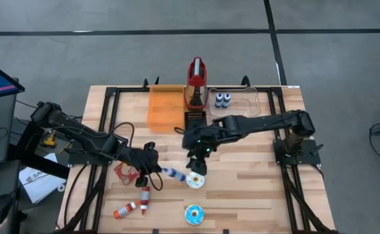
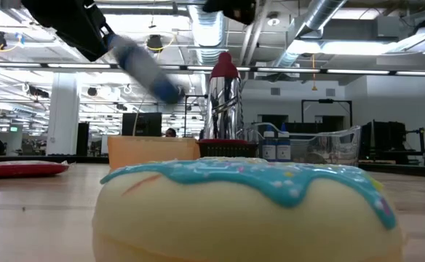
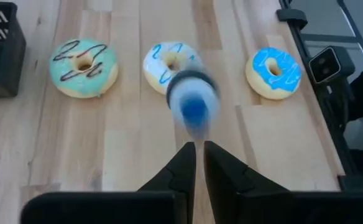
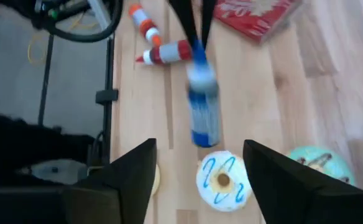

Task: Pick & Place Food Item
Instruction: Put the blue food coloring bottle into the transparent bin

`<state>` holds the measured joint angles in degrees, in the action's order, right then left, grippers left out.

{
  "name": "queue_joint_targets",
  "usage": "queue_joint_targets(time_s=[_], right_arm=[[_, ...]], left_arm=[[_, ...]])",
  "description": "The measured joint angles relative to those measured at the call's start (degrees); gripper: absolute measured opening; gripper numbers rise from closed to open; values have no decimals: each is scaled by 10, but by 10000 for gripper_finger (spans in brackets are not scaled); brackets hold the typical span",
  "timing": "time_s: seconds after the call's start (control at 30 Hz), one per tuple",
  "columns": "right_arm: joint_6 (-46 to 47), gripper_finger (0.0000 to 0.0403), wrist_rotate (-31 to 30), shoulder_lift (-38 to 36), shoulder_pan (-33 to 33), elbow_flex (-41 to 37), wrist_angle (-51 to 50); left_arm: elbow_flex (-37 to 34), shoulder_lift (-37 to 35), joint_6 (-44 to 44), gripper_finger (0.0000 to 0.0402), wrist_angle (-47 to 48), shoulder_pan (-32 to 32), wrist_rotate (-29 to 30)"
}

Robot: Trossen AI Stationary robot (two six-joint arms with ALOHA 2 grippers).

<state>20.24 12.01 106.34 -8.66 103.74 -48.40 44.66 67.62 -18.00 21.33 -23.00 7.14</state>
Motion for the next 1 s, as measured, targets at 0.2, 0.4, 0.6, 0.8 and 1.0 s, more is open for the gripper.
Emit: queue_joint_targets(time_s=[0.2, 0.4, 0.6, 0.8, 1.0], right_arm=[[-20, 240, 1, 50, 0, 45, 10], [-5, 240, -8, 62, -1, 49, -27], [46, 240, -36, 57, -7, 49, -75], [84, 240, -71, 52, -40, 38, -147], [137, 240, -114, 19, -100, -17, -166]], left_arm=[[0, 0, -4, 0, -14, 3, 5], [0, 0, -22, 0, -4, 5, 6], [0, -5, -47, 13, 4, 5, 4], [0, -5, -54, 46, 3, -4, 0], [0, -9, -53, 91, 10, -22, 1]])
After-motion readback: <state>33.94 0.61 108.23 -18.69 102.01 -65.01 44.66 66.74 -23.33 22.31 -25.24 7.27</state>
